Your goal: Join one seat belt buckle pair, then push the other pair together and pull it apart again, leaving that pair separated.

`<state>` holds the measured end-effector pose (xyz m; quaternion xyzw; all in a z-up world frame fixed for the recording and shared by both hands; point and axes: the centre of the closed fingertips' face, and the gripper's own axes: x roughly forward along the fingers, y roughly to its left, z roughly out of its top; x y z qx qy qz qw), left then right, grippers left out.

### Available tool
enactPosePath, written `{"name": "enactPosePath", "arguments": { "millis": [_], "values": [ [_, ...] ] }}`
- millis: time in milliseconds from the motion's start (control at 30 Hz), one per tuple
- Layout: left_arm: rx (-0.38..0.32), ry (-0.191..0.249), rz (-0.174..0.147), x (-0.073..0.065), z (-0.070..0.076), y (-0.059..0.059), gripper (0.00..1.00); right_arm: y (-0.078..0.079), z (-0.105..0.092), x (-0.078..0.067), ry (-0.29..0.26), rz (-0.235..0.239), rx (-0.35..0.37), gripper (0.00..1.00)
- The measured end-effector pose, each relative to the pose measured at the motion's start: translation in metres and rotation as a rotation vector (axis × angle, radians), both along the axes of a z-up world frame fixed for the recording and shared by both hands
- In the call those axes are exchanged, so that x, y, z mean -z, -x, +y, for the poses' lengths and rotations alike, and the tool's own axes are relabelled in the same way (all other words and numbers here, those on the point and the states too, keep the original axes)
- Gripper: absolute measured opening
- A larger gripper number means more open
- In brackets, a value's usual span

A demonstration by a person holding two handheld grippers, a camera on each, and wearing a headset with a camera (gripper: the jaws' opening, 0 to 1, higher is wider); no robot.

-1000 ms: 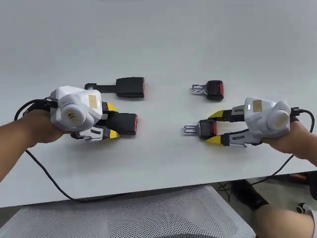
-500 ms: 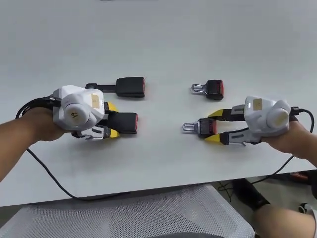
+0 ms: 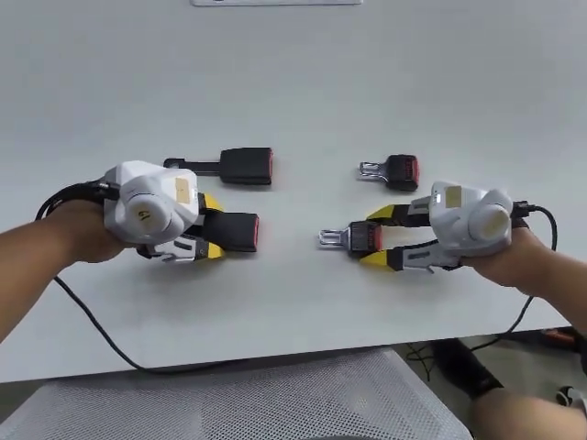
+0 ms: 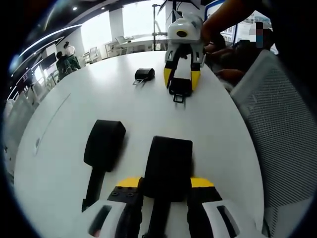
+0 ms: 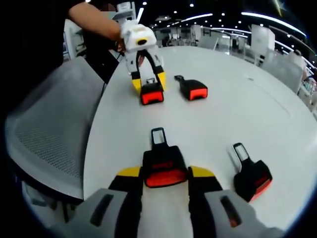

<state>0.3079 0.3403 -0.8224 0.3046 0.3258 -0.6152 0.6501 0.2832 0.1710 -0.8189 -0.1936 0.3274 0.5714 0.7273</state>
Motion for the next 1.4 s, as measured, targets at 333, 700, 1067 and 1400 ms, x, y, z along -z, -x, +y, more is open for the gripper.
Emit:
{"name": "enactPosePath", "arguments": {
  "millis": [333, 700, 1067, 1400],
  "values": [
    [0.0, -0.013, 0.004, 0.001, 0.0, 0.0, 0.36, -0.006, 0.028, 0.0, -0.046, -0.005, 0.005, 0.35],
    [-0.006, -0.021, 0.007, 0.001, 0.001, 0.001, 0.36, -0.014, 0.066, 0.003, -0.07, 0.002, -0.002, 0.35],
    [0.002, -0.035, 0.002, 0.001, 0.001, 0.0, 0.35, -0.015, 0.093, 0.007, -0.066, -0.007, -0.027, 0.35],
    [0.071, -0.069, -0.031, 0.002, -0.001, 0.002, 0.34, -0.016, 0.097, 0.008, -0.025, 0.026, -0.039, 0.34]
  ]
}}
